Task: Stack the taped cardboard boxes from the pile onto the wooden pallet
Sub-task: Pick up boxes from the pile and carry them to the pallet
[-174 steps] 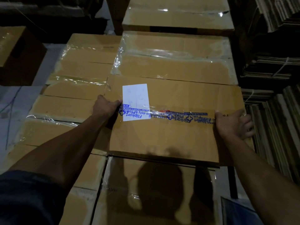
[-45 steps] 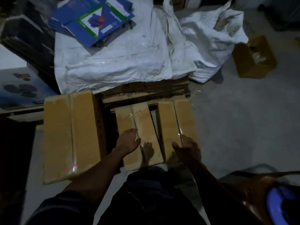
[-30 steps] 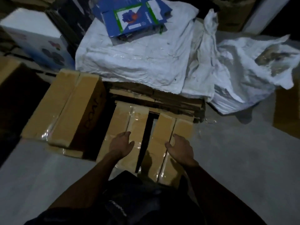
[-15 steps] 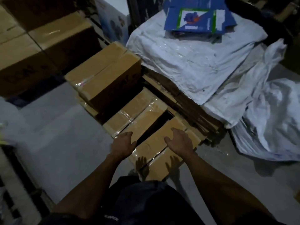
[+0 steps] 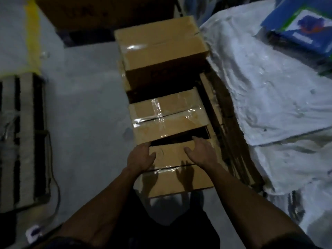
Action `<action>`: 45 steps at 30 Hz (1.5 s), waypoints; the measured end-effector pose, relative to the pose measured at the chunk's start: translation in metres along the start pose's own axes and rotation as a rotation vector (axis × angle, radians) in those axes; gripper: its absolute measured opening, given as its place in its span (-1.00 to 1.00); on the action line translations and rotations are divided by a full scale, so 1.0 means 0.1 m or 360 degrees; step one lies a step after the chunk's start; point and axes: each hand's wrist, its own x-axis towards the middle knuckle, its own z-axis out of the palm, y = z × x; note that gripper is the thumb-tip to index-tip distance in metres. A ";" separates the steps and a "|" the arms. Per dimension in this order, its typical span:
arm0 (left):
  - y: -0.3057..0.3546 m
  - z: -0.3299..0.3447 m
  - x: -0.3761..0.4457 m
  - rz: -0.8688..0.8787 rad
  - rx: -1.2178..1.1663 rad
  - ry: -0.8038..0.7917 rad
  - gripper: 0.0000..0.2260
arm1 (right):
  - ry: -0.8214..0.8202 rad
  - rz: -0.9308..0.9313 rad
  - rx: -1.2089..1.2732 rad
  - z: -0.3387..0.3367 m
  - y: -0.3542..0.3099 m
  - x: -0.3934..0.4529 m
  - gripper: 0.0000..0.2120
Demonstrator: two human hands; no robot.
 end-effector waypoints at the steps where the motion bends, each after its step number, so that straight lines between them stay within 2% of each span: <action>1: 0.04 0.22 0.01 -0.0120 -0.0119 0.0034 -0.55 | -0.0037 -0.0066 -0.0058 0.06 0.15 0.17 -0.33; 4: 0.15 0.97 0.13 -0.0594 -0.0583 0.0089 -0.51 | -0.0153 -0.0250 -0.0224 0.28 0.58 0.68 -0.31; 8: 0.26 1.99 0.19 -0.1266 -0.1668 0.0174 -0.79 | -0.0272 -0.0402 -0.0429 0.68 1.02 1.23 -0.25; 10: 0.25 2.52 0.23 -0.1543 -0.2179 0.0173 -0.80 | -0.0303 -0.0470 -0.0486 0.93 1.15 1.52 -0.20; 11: 0.24 2.74 0.23 -0.1623 -0.2394 0.0175 -0.75 | -0.0316 -0.0505 -0.0508 1.06 1.20 1.67 -0.16; 12: 0.23 2.94 0.25 -0.1716 -0.2532 0.0302 -0.64 | -0.0324 -0.0535 -0.0519 1.17 1.24 1.78 -0.13; 13: 0.14 3.29 0.34 -0.1695 -0.2774 0.0429 -0.45 | -0.0336 -0.0556 -0.0531 1.32 1.29 1.94 -0.11; 15: -0.05 3.94 0.50 -0.1322 -0.3067 0.0604 -0.25 | -0.0351 -0.0609 -0.0577 1.57 1.35 2.22 -0.07; 16: -0.09 4.08 0.53 -0.1278 -0.3256 0.0684 -0.30 | -0.0362 -0.0633 -0.0613 1.68 1.37 2.34 -0.06; 17: -0.08 4.09 0.62 -0.1551 -0.3585 0.0669 -0.41 | -0.0368 -0.0654 -0.0640 1.77 1.38 2.44 -0.04; 18: -0.01 4.05 0.69 -0.1609 -0.3607 0.0694 -0.47 | -0.0383 -0.0681 -0.0663 1.87 1.39 2.54 -0.03; 19: 0.02 4.05 0.72 -0.1657 -0.3625 0.0505 -0.49 | -0.0390 -0.0705 -0.0669 1.95 1.38 2.63 -0.02; 20: -0.01 4.10 0.81 -0.1684 -0.3693 0.0420 -0.48 | -0.0400 -0.0727 -0.0671 2.03 1.39 2.70 -0.01; 23: -0.10 4.33 0.98 -0.1610 -0.3848 0.0601 -0.44 | -0.0448 -0.0751 -0.0693 2.21 1.38 2.87 0.01; 26: -0.08 4.52 1.04 -0.1533 -0.3933 0.0792 -0.57 | -0.0495 -0.0771 -0.0721 2.34 1.39 3.00 -0.01; 28: -0.04 4.55 1.11 -0.1525 -0.3877 0.0887 -0.64 | -0.0516 -0.0762 -0.0681 2.36 1.41 3.07 -0.07; 31: -0.01 4.57 1.16 -0.1579 -0.3939 0.0982 -0.63 | -0.0540 -0.0758 -0.0609 2.38 1.42 3.08 -0.21; 38: -0.02 4.46 0.90 -0.1589 -0.3954 0.1167 -0.66 | -0.0311 -0.0904 -0.0661 2.34 1.27 2.62 -0.26; 41: -0.05 4.29 0.55 -0.1622 -0.3816 0.1127 -0.75 | -0.0330 -0.0970 -0.0668 2.18 1.02 2.29 -0.26; 43: -0.10 4.12 0.29 -0.1702 -0.3690 0.1040 -0.68 | -0.0364 -0.0977 -0.0637 2.05 0.84 2.06 -0.25; 45: -0.22 3.84 0.07 -0.1657 -0.3639 0.1067 -0.63 | -0.0393 -0.0942 -0.0591 1.90 0.65 1.79 -0.23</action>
